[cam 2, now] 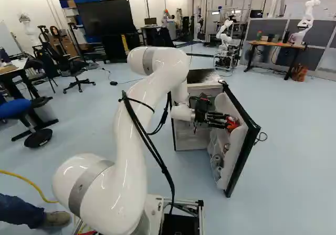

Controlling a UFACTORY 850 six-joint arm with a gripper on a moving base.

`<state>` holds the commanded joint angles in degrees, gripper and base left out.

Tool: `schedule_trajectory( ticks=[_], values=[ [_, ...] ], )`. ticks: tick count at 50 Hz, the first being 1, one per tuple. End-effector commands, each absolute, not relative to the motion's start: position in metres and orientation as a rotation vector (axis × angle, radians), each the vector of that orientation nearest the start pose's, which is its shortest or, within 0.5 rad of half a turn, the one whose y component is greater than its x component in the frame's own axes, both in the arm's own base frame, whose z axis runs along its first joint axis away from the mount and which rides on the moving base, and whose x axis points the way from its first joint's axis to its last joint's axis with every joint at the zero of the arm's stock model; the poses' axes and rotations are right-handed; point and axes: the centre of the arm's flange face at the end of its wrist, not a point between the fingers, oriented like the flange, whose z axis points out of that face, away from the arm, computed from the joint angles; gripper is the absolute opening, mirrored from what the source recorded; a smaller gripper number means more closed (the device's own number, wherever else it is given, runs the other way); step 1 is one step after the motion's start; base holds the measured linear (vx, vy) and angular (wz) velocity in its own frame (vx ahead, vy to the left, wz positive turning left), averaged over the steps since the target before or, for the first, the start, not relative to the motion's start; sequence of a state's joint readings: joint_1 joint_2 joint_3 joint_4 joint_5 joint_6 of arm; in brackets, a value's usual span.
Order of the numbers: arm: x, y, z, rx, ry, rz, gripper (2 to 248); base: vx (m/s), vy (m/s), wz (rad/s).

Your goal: Grab a drink from the fridge

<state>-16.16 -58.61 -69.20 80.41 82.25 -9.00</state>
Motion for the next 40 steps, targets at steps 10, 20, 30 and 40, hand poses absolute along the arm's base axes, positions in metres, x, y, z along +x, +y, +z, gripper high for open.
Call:
schedule_trajectory(
  ticks=[10, 20, 30, 40],
  values=[
    [0.528, -0.245, 0.167, 1.197, -1.349, 1.112, 95, 0.0, 0.0, 0.0],
    [0.528, -0.245, 0.167, 1.197, -1.349, 1.112, 95, 0.0, 0.0, 0.0],
    [0.528, -0.245, 0.176, 1.191, -1.355, 1.121, 95, 0.0, 0.0, 0.0],
    [0.528, -0.245, 0.191, 1.18, -1.364, 1.136, 95, 0.0, 0.0, 0.0]
  ],
)
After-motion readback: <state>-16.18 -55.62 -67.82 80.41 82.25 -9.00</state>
